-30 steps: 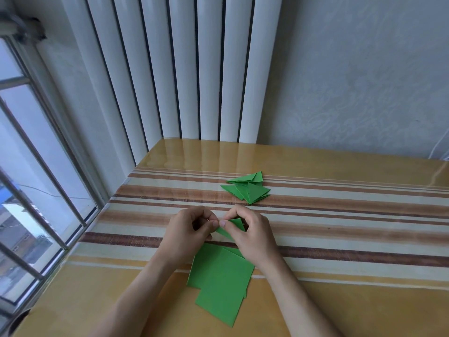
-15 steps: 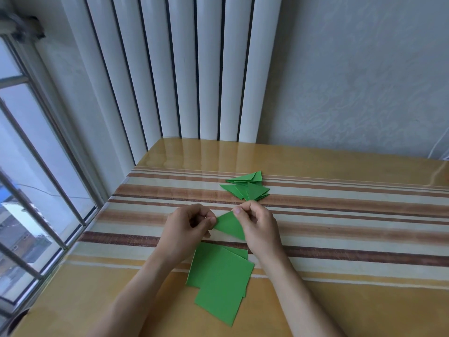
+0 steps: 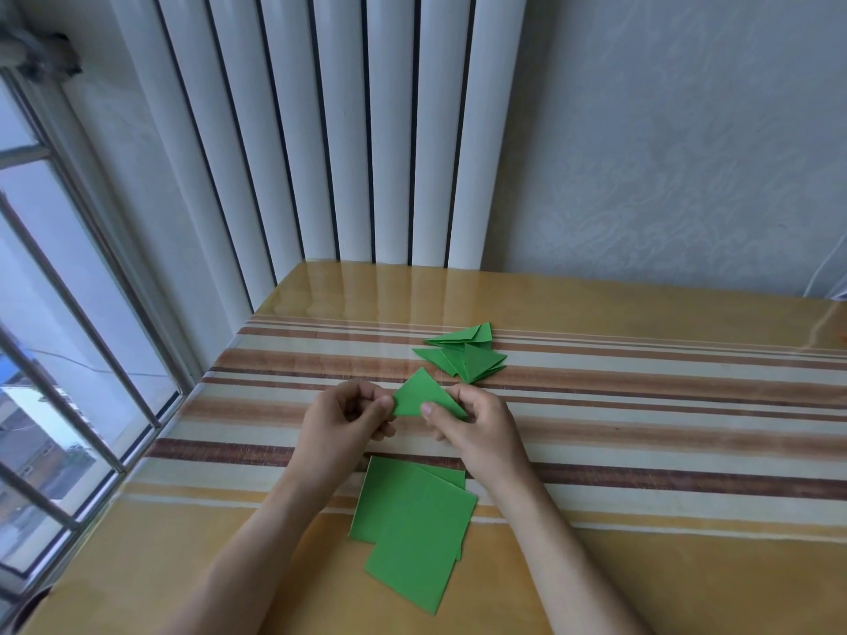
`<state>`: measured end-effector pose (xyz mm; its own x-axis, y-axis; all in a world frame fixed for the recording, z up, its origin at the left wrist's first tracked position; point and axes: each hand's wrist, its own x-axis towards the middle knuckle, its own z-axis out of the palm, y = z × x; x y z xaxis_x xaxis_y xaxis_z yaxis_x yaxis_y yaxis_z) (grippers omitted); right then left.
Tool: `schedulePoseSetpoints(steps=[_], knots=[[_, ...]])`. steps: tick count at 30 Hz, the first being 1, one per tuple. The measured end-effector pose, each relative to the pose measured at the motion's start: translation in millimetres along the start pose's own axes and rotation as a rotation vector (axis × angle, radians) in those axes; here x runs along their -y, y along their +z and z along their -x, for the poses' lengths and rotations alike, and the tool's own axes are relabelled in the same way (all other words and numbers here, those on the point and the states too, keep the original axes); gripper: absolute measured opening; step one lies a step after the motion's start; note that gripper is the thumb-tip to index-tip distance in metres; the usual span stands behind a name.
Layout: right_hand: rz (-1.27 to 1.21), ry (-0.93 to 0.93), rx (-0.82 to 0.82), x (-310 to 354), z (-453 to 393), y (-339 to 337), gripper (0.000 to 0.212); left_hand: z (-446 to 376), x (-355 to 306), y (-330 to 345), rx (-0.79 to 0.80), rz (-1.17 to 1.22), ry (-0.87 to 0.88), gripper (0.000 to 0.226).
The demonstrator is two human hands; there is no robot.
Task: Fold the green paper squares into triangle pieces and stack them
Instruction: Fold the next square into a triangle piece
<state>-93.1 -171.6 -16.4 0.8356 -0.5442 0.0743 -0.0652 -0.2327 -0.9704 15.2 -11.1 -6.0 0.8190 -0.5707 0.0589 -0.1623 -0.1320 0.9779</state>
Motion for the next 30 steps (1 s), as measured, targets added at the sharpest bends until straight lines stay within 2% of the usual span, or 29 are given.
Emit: schedulePoseSetpoints(steps=[3,7,9,11,14,18,24,30], knots=[[-0.101,0.048,-0.103,-2.0,-2.3,-0.1,0.027,1.5,-2.8,4.1,0.041,0.038,-0.027,0.003],[-0.007,-0.081,-0.111,-0.6,-0.1,1.6,0.033,2.1,-3.3,2.8,0.015,0.017,0.002,0.009],[0.094,-0.137,-0.067,0.9,0.9,2.9,0.03,1.5,-2.6,2.3,0.01,0.016,0.021,0.003],[0.147,-0.162,-0.06,-0.2,0.9,4.5,0.025,1.2,-2.8,3.4,0.001,0.048,0.032,0.008],[0.161,-0.193,-0.12,-1.8,0.7,5.1,0.014,1.5,-5.1,4.4,-0.01,0.097,0.038,0.015],[0.197,-0.184,-0.178,-3.2,-1.7,3.2,0.004,1.2,-4.2,3.7,0.008,0.069,0.077,0.006],[0.272,-0.191,-0.159,-3.3,-0.4,5.7,0.006,-0.3,0.2,-0.8,-0.1,-0.111,0.137,0.014],[0.359,-0.412,-0.22,-1.4,0.3,6.2,0.005,3.5,-4.5,2.8,-0.042,-0.183,0.185,0.012]])
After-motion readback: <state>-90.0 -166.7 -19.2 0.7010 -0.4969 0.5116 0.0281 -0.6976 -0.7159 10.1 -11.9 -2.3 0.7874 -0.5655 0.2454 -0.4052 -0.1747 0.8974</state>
